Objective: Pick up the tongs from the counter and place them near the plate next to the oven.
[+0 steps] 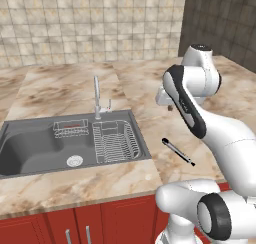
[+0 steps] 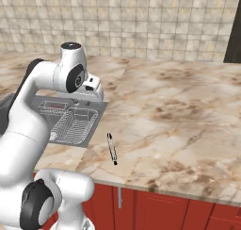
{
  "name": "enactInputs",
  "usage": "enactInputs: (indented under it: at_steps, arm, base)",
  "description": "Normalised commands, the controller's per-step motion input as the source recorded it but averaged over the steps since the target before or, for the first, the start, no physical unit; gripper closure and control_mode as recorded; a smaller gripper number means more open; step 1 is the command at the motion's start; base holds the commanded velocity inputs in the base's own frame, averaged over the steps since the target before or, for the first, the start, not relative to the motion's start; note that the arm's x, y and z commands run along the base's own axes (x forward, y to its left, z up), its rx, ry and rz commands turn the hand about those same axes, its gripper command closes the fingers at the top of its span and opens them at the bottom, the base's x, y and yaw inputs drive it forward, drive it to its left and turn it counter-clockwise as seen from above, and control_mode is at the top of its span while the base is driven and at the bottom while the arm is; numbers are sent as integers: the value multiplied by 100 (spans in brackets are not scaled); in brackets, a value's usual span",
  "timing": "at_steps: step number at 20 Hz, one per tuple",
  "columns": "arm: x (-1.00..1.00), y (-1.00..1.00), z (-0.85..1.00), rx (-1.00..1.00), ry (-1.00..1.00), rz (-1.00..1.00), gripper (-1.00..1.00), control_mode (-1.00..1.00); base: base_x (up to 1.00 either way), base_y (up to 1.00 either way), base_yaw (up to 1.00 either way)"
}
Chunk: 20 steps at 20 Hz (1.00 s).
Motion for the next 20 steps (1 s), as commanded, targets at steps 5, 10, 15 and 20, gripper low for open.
enactInputs:
  at_steps: [5, 10, 15, 20]
  arm:
    - [-19, -9, -17, 1, 0, 0, -100, -100]
    - [-53, -23, -95, 0, 1, 1, -100, -100]
    - [-18, -58, -75, 0, 17, 7, -100, -100]
    - [20, -44, -41, 0, 25, 11, -100, -100]
  base:
    - [0, 0, 0]
    - [0, 0, 0]
    - [0, 0, 0]
    - [0, 0, 0]
